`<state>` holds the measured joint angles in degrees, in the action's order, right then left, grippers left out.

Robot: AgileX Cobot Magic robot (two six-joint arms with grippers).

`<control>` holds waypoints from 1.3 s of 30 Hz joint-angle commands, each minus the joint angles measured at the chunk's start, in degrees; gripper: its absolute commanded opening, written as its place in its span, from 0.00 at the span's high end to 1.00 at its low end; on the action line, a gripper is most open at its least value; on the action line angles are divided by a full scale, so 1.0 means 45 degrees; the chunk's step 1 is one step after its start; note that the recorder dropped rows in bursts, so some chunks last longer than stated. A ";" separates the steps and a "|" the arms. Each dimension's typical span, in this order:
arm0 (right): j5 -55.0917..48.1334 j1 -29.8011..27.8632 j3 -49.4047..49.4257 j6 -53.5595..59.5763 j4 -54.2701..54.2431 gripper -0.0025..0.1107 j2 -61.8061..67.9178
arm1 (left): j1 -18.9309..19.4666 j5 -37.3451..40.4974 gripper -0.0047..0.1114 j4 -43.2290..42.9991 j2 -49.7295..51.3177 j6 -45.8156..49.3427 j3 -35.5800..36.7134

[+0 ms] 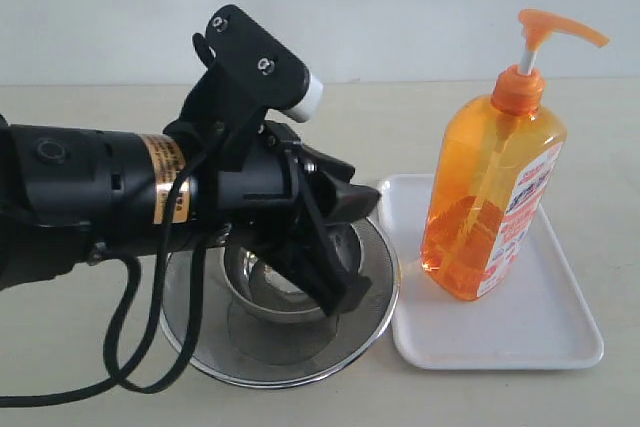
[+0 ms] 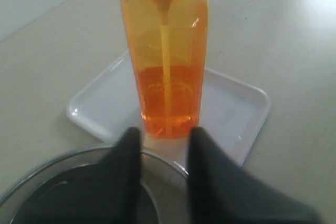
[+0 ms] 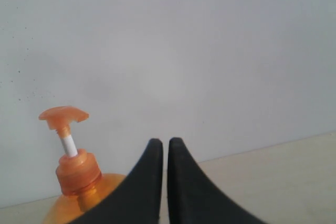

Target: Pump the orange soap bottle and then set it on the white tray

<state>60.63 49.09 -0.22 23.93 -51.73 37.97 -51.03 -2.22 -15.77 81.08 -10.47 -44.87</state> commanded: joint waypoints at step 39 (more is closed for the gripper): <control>-0.3543 0.0005 -0.0247 -0.1005 0.4666 0.98 -0.0032 | 0.2099 -0.5503 0.92 -0.1360 -0.6392 -0.3767 0.5345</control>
<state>44.64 49.09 -1.02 19.31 -30.70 37.97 -41.76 -26.73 -21.68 52.96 -26.52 -21.13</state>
